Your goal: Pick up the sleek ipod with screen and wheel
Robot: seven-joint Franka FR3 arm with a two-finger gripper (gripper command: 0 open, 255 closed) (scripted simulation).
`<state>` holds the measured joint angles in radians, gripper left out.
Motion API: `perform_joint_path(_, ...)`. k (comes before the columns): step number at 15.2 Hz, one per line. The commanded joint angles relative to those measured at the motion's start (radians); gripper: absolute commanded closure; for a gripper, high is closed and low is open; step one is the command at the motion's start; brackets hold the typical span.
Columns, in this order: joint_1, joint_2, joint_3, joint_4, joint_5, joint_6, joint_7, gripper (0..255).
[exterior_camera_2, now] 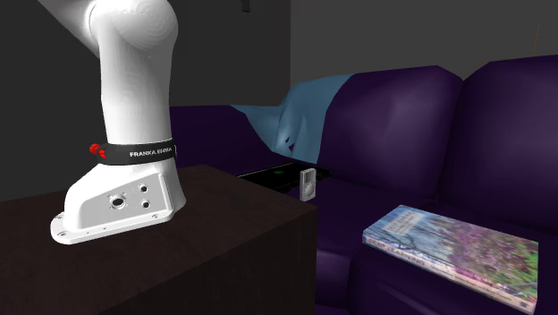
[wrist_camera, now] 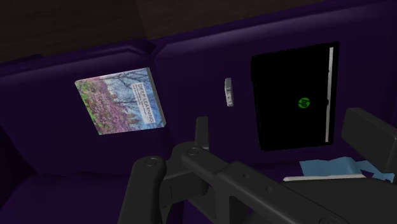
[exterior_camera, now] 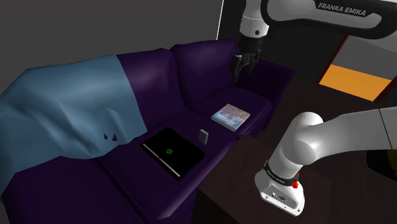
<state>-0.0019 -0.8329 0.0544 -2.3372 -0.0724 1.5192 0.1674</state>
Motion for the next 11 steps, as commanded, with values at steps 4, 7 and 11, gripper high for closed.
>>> perform_joint_path(4,-0.004,0.023,-0.015,-0.081,-0.003,0.105,-0.002,0)
perform_joint_path(7,-0.009,0.06,-0.029,-0.152,-0.007,0.213,-0.004,0)
perform_joint_path(11,-0.017,0.134,-0.048,-0.229,-0.012,0.364,-0.007,0)
